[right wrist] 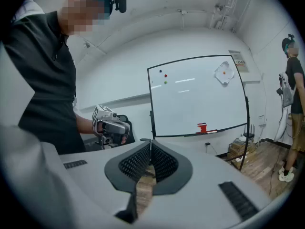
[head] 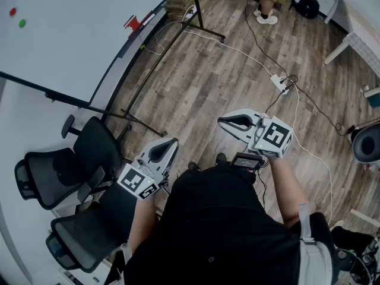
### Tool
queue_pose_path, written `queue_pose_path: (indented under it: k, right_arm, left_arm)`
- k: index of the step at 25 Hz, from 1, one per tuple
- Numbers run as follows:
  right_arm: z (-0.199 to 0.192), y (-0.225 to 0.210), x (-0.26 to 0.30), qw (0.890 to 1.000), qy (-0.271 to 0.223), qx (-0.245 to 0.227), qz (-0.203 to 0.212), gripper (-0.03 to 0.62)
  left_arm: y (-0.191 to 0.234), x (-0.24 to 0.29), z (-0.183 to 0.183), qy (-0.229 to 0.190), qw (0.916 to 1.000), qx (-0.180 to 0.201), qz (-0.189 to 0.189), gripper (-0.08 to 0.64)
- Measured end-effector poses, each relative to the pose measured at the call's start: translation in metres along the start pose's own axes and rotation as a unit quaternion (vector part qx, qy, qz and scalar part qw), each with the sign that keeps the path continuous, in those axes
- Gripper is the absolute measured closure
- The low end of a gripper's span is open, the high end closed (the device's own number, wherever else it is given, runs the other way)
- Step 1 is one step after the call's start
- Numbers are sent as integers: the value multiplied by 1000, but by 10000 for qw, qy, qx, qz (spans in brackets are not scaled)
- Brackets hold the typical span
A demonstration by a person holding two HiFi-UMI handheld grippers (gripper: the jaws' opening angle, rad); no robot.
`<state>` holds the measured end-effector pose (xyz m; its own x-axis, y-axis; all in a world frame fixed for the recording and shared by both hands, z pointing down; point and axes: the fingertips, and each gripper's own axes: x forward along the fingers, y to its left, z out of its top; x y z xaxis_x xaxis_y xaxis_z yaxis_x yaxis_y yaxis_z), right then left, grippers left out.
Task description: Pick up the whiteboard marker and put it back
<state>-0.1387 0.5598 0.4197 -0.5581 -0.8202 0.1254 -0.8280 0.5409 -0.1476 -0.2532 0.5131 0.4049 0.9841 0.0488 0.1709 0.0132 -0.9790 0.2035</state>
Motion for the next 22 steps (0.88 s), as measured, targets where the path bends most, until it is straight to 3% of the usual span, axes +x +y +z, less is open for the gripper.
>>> queue_pose_path:
  k: [4, 10, 17, 22]
  right_arm:
    - [-3, -8, -13, 9996, -5, -286, -19, 572]
    - [-3, -19, -29, 9973, -636, -29, -367, 572]
    - [-12, -34, -35, 9983, -547, -22, -222, 572]
    - [-28, -59, -30, 9957, -624, 533, -432, 572]
  left_arm:
    - [1, 16, -3, -122, 9998, -90, -96, 548]
    - [-5, 36, -1, -59, 9997, -33, -248, 548]
    - [14, 41, -7, -73, 9998, -146, 103, 548]
    - [53, 26, -13, 130, 9988, -128, 446, 549]
